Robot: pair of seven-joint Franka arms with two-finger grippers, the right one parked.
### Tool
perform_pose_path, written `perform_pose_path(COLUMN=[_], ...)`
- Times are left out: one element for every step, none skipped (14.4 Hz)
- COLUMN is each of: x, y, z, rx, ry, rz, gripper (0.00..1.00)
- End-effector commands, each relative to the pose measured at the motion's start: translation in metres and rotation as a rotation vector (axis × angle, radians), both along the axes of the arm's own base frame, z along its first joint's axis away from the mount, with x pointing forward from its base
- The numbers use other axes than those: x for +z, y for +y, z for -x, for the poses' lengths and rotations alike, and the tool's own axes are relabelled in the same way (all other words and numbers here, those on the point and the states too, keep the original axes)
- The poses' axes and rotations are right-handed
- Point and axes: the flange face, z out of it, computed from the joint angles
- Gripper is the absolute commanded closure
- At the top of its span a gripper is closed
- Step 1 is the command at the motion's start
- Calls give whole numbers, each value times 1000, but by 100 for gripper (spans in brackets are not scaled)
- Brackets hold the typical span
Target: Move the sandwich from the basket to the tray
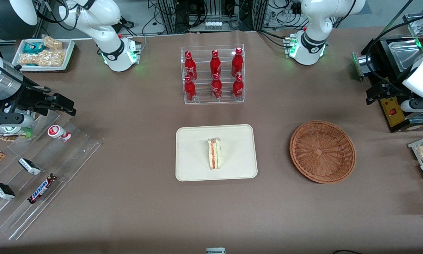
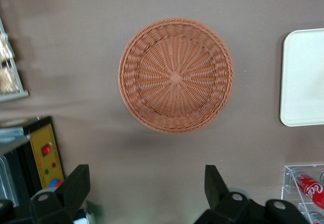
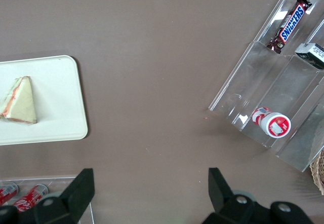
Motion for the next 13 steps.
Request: perform_pose_path(x=[9, 6, 3, 2, 1, 0, 0, -1, -2, -2, -3, -3, -3], y=[-4, -4, -6, -7, -7, -8, -8, -9, -10, -13, -13, -13, -13], z=[-16, -14, -11, -10, -9, -8, -7, -7, -8, -8, -8, -9, -9], rx=[-45, -48, -44, -44, -44, -44, -42, -45, -47, -50, -52, -52, -53], ry=[-11, 7, 35, 46, 50, 55, 55, 56, 60, 60, 60, 58, 57], rz=[2, 4, 7, 12, 12, 12, 12, 12, 12, 13, 12, 12, 12], gripper=[0, 0, 0, 0, 0, 0, 0, 0, 0, 0, 0, 0, 0])
